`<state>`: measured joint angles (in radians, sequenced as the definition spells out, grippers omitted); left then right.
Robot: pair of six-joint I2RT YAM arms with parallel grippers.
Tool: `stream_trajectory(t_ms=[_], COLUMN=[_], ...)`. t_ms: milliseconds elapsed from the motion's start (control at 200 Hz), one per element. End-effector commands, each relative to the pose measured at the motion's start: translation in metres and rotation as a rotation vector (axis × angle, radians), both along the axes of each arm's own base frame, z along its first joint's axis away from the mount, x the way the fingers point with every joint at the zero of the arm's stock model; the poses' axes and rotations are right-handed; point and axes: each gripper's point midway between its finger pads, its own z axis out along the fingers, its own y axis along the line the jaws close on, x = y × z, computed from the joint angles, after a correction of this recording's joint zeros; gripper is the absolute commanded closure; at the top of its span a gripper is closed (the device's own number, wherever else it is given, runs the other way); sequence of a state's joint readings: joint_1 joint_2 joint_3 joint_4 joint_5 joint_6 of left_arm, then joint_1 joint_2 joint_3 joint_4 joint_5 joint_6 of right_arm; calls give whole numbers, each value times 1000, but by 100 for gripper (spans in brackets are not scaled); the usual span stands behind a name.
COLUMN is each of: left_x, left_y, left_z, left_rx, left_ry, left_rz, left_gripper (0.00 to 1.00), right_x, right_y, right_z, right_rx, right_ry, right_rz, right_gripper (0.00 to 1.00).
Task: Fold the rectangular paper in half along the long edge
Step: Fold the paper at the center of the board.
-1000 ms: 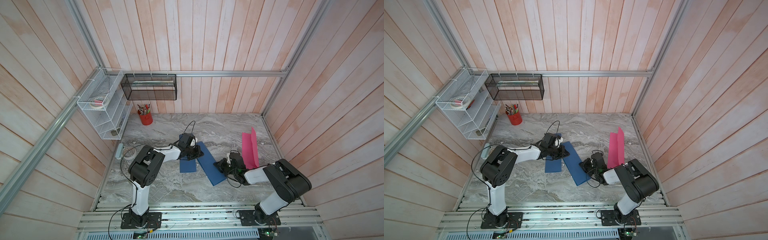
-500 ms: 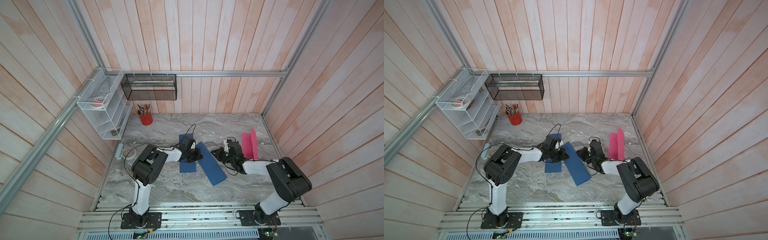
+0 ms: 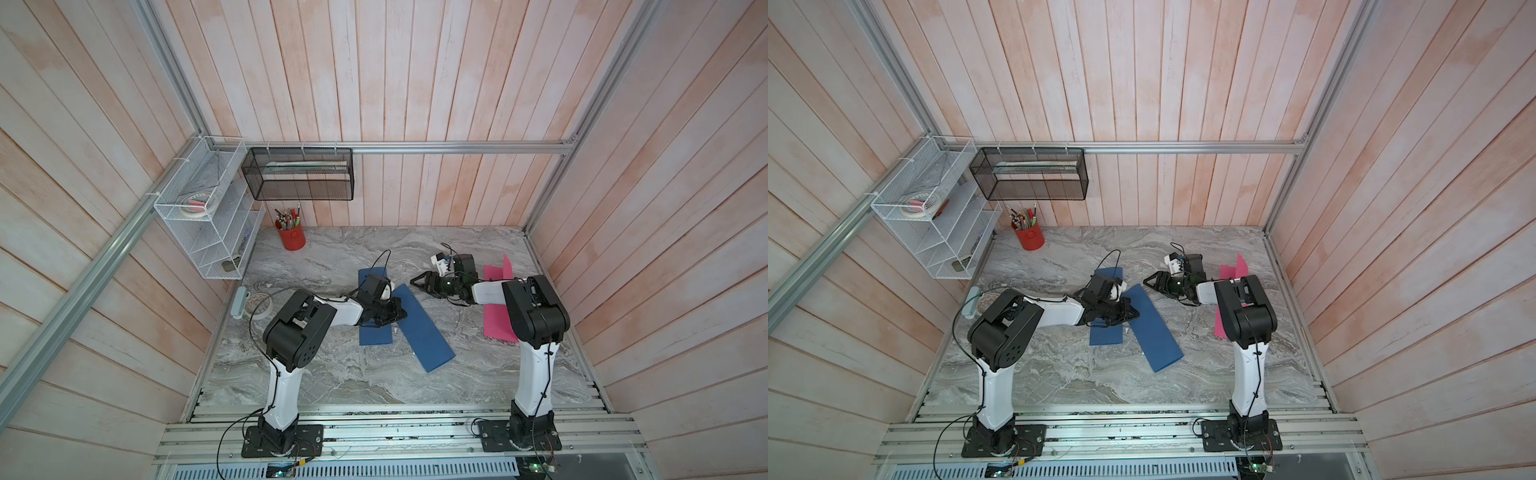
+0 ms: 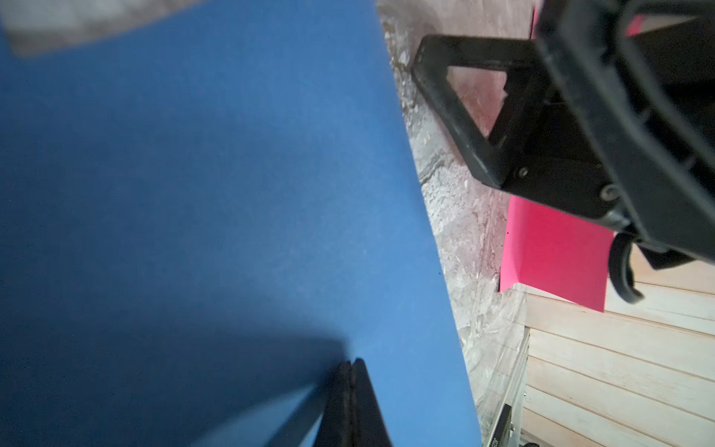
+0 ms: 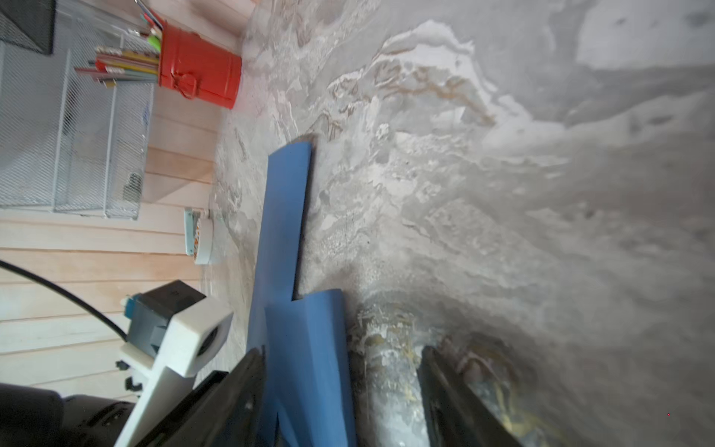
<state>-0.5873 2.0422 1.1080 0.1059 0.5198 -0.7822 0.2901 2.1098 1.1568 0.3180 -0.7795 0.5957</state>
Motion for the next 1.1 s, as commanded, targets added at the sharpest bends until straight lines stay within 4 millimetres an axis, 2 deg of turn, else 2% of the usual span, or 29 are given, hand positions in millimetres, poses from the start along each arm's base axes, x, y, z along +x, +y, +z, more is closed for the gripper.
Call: stream_trajectory(t_ms=[0, 80, 210, 435, 545, 690, 730, 830, 980, 1045, 1095], left_x=[-20, -19, -19, -19, -20, -22, -22, -24, -25, -26, -27], left_y=[17, 17, 17, 18, 19, 21, 22, 23, 24, 24, 25], left_z=[-44, -43, -41, -42, -43, -46, -47, -50, -53, -54, -56], left_rx=[102, 101, 100, 98, 100, 104, 105, 106, 110, 111, 114], left_ry=[105, 105, 103, 105, 104, 111, 113, 119, 127, 129, 133], left_rz=[2, 2, 2, 2, 3, 5, 6, 5, 4, 4, 4], left_gripper=[100, 100, 100, 100, 100, 100, 100, 100, 100, 100, 100], right_x=[-28, -34, -34, -16, -8, -6, -6, -7, -15, -21, -26], right_y=[14, 22, 23, 22, 20, 15, 13, 7, 6, 4, 3], right_z=[-32, -41, -55, -53, -51, -55, -55, -55, -44, -37, -33], right_rx=[-68, -92, -104, -95, -74, -58, -55, -45, 20, 50, 64], right_ry=[65, 74, 91, 61, 61, 71, 71, 68, 63, 58, 59], right_rz=[103, 127, 108, 50, 19, -13, -23, -45, -18, -22, -11], right_gripper=[34, 35, 39, 55, 65, 90, 100, 100, 100, 81, 74])
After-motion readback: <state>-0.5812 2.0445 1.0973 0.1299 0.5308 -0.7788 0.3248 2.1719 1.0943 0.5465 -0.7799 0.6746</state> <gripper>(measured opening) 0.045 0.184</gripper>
